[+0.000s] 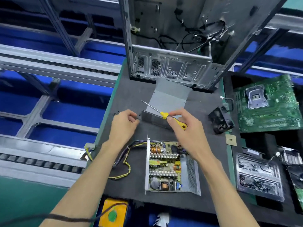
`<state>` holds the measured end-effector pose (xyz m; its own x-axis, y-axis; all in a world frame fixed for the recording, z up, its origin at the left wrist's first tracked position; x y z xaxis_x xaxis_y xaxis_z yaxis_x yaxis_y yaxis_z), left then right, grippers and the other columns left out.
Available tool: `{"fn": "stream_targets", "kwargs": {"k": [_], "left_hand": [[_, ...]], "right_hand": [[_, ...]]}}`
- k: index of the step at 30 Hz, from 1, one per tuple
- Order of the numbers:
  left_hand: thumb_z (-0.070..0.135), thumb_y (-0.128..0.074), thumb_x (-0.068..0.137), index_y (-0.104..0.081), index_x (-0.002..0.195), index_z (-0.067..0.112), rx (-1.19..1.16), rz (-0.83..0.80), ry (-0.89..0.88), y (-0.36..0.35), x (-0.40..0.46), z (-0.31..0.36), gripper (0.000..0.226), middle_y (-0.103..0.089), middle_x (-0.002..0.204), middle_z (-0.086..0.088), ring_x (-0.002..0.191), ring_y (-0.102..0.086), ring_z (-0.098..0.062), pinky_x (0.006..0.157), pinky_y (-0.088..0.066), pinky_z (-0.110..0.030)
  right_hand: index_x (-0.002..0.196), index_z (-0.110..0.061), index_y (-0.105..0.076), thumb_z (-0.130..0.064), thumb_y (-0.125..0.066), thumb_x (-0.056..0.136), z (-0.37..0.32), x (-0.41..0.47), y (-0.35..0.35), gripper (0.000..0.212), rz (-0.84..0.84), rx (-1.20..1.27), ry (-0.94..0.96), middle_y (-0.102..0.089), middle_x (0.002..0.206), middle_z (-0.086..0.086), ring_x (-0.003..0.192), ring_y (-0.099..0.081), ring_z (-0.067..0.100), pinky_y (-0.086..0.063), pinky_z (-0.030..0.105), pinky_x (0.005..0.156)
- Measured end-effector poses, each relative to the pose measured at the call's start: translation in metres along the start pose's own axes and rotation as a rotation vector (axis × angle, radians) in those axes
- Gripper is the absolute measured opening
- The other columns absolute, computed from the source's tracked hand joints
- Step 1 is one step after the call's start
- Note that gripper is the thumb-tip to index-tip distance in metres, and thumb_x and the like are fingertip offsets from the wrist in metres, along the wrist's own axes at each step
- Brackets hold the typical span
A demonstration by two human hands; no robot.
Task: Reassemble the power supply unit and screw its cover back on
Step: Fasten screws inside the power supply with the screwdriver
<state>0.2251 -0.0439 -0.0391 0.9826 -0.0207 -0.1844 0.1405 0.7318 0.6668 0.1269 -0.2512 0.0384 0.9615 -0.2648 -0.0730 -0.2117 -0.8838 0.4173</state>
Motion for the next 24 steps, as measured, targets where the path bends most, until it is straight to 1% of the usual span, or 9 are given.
{"fn": "stream_targets", "kwargs": {"k": [1, 3, 5, 7, 10, 12, 16, 20, 24], "left_hand": [[0.019, -0.076, 0.088, -0.072, 0.096, 0.022, 0.018, -0.004, -0.016, -0.004, 0.005, 0.000, 0.010, -0.066, 0.070, 0.012, 0.071, -0.059, 0.000, 0.067, -0.045, -0.017], [0.020, -0.075, 0.089, -0.072, 0.099, 0.021, 0.056, -0.005, -0.049, -0.009, 0.011, 0.000, 0.010, -0.066, 0.072, 0.011, 0.071, -0.060, -0.006, 0.065, -0.040, -0.020], [0.019, -0.074, 0.090, -0.074, 0.095, 0.020, 0.093, -0.002, -0.061, -0.011, 0.016, 0.001, 0.006, -0.066, 0.071, 0.011, 0.073, -0.063, -0.012, 0.069, -0.044, -0.026], [0.017, -0.070, 0.091, -0.074, 0.090, 0.019, 0.133, -0.014, -0.065, -0.012, 0.018, 0.003, 0.005, -0.070, 0.075, 0.005, 0.077, -0.066, -0.021, 0.073, -0.052, -0.032], [0.013, -0.064, 0.094, -0.073, 0.088, 0.015, 0.195, -0.063, -0.106, -0.014, 0.018, 0.007, 0.011, -0.072, 0.083, -0.004, 0.082, -0.067, -0.028, 0.079, -0.055, -0.041], [0.010, -0.060, 0.096, -0.070, 0.086, 0.015, 0.187, -0.053, -0.138, -0.011, 0.018, 0.008, 0.015, -0.069, 0.084, -0.002, 0.080, -0.065, -0.025, 0.075, -0.053, -0.039], [0.011, -0.061, 0.096, -0.065, 0.086, 0.020, 0.128, 0.008, -0.179, -0.001, 0.015, 0.009, 0.014, -0.061, 0.081, 0.006, 0.069, -0.056, -0.008, 0.068, -0.044, -0.031], [0.015, -0.069, 0.094, -0.072, 0.097, 0.017, 0.170, 0.004, -0.183, 0.002, 0.010, 0.009, 0.005, -0.067, 0.084, 0.003, 0.076, -0.062, -0.014, 0.075, -0.056, -0.035], [0.013, -0.069, 0.093, -0.073, 0.107, 0.015, 0.227, 0.001, -0.156, -0.001, 0.003, 0.010, 0.015, -0.071, 0.092, -0.002, 0.090, -0.066, -0.023, 0.084, -0.056, -0.039]], "right_hand": [[0.094, -0.039, -0.067, -0.038, -0.065, 0.098, 0.000, 0.002, 0.000, 0.004, 0.000, -0.014, 0.004, -0.065, 0.077, -0.001, 0.064, -0.053, 0.018, -0.037, 0.014, 0.052], [0.094, -0.038, -0.067, -0.037, -0.065, 0.098, -0.001, 0.005, -0.001, 0.004, -0.004, -0.016, 0.003, -0.063, 0.078, -0.001, 0.059, -0.049, 0.015, -0.035, 0.016, 0.051], [0.094, -0.039, -0.067, -0.037, -0.065, 0.098, -0.001, 0.007, -0.003, 0.005, 0.000, -0.016, -0.003, -0.063, 0.079, 0.003, 0.058, -0.048, 0.015, -0.035, 0.018, 0.051], [0.094, -0.040, -0.067, -0.036, -0.066, 0.098, -0.001, 0.009, -0.003, 0.006, 0.012, -0.017, -0.004, -0.064, 0.082, 0.004, 0.056, -0.048, 0.013, -0.035, 0.019, 0.052], [0.093, -0.038, -0.066, -0.035, -0.065, 0.099, -0.001, 0.010, -0.006, 0.006, 0.008, -0.011, 0.003, -0.059, 0.072, 0.007, 0.051, -0.041, 0.008, -0.033, 0.019, 0.050], [0.093, -0.038, -0.066, -0.035, -0.064, 0.098, -0.002, 0.010, -0.008, 0.006, 0.004, -0.008, 0.003, -0.056, 0.068, 0.008, 0.052, -0.041, 0.009, -0.033, 0.021, 0.051], [0.093, -0.038, -0.066, -0.035, -0.064, 0.099, -0.001, 0.007, -0.005, 0.007, 0.013, -0.019, 0.006, -0.058, 0.068, 0.007, 0.052, -0.042, 0.008, -0.034, 0.021, 0.051], [0.094, -0.037, -0.066, -0.035, -0.065, 0.099, 0.000, 0.000, 0.000, 0.005, 0.023, -0.018, 0.008, -0.058, 0.071, 0.006, 0.051, -0.041, 0.008, -0.034, 0.020, 0.051], [0.094, -0.034, -0.067, -0.033, -0.066, 0.099, 0.002, -0.007, 0.003, 0.005, 0.015, -0.013, 0.020, -0.058, 0.069, 0.007, 0.053, -0.042, 0.008, -0.033, 0.021, 0.050]]}}
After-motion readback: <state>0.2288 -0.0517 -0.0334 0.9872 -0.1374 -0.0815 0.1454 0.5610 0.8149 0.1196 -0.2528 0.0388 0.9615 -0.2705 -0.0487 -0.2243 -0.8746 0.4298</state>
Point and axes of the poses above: each hand's wrist, its own x-axis towards the middle knuckle, its own y-axis out of the back of the hand, z = x × y, the point moved 6 cm from there along x, towards the middle knuckle
